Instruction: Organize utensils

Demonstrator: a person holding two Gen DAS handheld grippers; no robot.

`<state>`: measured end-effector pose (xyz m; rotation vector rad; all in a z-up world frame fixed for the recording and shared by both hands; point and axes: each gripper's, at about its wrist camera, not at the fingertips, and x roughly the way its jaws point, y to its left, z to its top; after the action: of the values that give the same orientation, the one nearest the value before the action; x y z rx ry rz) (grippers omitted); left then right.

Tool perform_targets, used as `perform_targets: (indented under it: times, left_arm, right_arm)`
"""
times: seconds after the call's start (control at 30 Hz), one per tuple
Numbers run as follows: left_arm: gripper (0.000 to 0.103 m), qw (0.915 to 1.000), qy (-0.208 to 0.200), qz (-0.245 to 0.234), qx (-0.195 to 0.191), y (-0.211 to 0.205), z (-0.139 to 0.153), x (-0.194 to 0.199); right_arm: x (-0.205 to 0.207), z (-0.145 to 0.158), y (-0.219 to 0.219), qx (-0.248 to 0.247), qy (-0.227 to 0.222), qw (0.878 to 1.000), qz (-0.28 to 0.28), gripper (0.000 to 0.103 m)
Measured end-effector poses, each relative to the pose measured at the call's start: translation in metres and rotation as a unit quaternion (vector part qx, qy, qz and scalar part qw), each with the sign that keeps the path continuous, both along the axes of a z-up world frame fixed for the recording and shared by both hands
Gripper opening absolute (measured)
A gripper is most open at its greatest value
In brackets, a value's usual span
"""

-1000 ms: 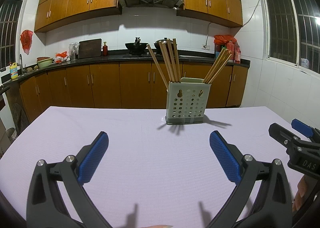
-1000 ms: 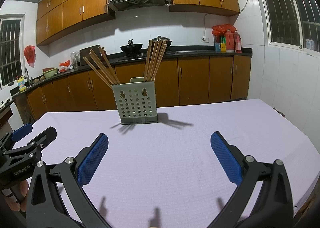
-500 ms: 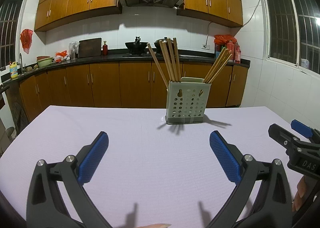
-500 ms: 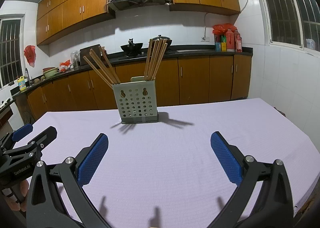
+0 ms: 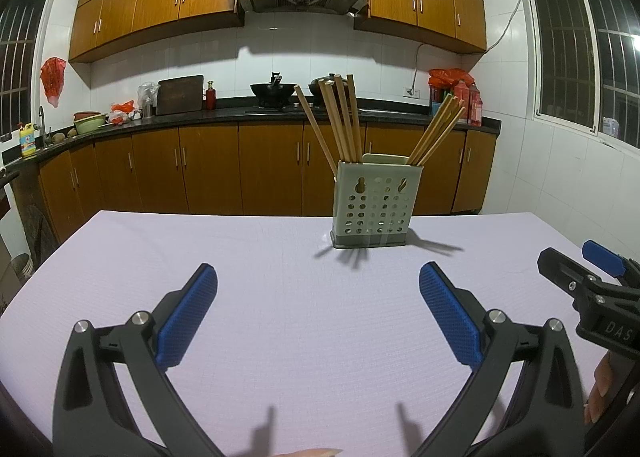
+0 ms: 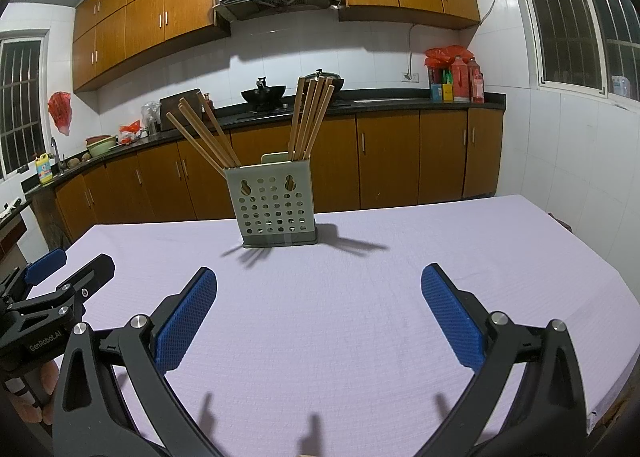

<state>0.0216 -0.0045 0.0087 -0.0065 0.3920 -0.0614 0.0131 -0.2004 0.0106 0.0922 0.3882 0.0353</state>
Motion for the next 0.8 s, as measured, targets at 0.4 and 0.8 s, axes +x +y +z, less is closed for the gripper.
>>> perform_targets:
  times: [0.4, 0.8]
  left_arm:
    - [0.099, 1.0, 0.001, 0.0, 0.0, -0.0006, -0.0012, 0.0003]
    - [0.099, 1.0, 0.003, 0.001, 0.0, -0.0014, -0.002, 0.0001]
  right_arm:
    - [-0.0013, -0.0008, 0.0025, 0.002, 0.001, 1.0, 0.0, 0.101]
    - [-0.0007, 0.0, 0.0023, 0.003, 0.001, 1.0, 0.0, 0.101]
